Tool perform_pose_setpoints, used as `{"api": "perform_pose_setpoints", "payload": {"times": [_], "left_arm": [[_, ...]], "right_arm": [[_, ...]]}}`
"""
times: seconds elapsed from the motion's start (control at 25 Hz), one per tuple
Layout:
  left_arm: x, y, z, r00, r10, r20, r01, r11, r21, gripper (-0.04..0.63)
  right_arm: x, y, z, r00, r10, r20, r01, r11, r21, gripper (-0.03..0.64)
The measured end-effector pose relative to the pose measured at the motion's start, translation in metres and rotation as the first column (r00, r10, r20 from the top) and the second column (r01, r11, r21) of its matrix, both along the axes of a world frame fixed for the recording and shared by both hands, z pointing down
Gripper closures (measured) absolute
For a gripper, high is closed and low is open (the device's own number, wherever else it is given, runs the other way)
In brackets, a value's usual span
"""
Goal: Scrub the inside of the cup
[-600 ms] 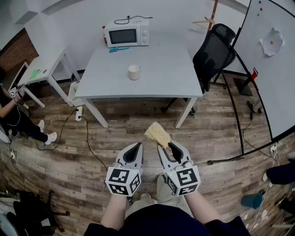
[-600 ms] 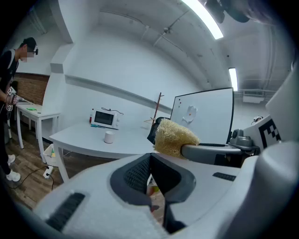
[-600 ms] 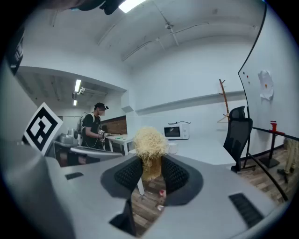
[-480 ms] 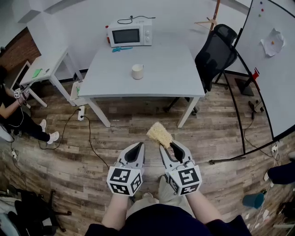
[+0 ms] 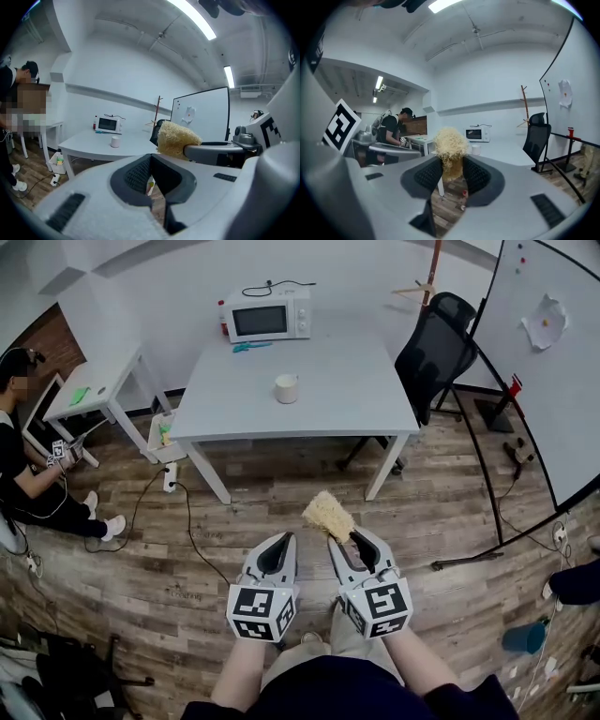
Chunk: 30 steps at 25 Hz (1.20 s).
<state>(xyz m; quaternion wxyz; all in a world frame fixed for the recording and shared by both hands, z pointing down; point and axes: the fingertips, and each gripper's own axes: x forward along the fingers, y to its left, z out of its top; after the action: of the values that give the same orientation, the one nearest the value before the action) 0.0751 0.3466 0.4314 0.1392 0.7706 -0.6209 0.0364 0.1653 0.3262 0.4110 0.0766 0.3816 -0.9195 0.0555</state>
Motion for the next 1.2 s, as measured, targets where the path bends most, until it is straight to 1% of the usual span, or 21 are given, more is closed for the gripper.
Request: {"api": "perform_pose_setpoints", "payload": {"times": [0.08,0.24,0.48,0.68,0.84,1.2], "left_arm": [[-0.004,0.006,0.001,1.000,-0.003,0.004,0.003,1.000,-0.004,0.577],[-0.011,0.009,0.003,1.000,-0.010,-0.014,0.010,1.000,-0.007,0.577],[-0.018,-0.013,0.008,1.000,-0.019,-0.004,0.019,1.000,-0.013,0.577],[-0.026,-0.045,0.007,1.000,-0.022,0.011,0.022,1.000,-0.014,0.577],[-0.041,-0.076,0.005,0.999,-0.044,-0.009,0.044,0.999,-0.016,0.577],[-0.071,-0.171,-0.001,0.998,-0.065,-0.009,0.065,0.998,-0.017,0.577]], "right_arm": [[-0.002,0.005,-0.001,1.000,0.002,-0.010,-0.002,1.000,0.009,0.482],[-0.008,0.009,0.001,1.000,-0.012,-0.021,0.012,1.000,0.008,0.482],[-0.018,-0.012,0.004,0.999,-0.030,-0.020,0.030,1.000,0.006,0.482],[-0.028,-0.050,0.004,0.999,-0.036,-0.017,0.036,0.999,0.003,0.482],[-0.038,-0.082,-0.002,0.999,-0.040,-0.015,0.040,0.999,0.012,0.482],[-0.056,-0.180,-0.013,0.999,-0.041,-0.014,0.041,0.999,0.020,0.482]]}}
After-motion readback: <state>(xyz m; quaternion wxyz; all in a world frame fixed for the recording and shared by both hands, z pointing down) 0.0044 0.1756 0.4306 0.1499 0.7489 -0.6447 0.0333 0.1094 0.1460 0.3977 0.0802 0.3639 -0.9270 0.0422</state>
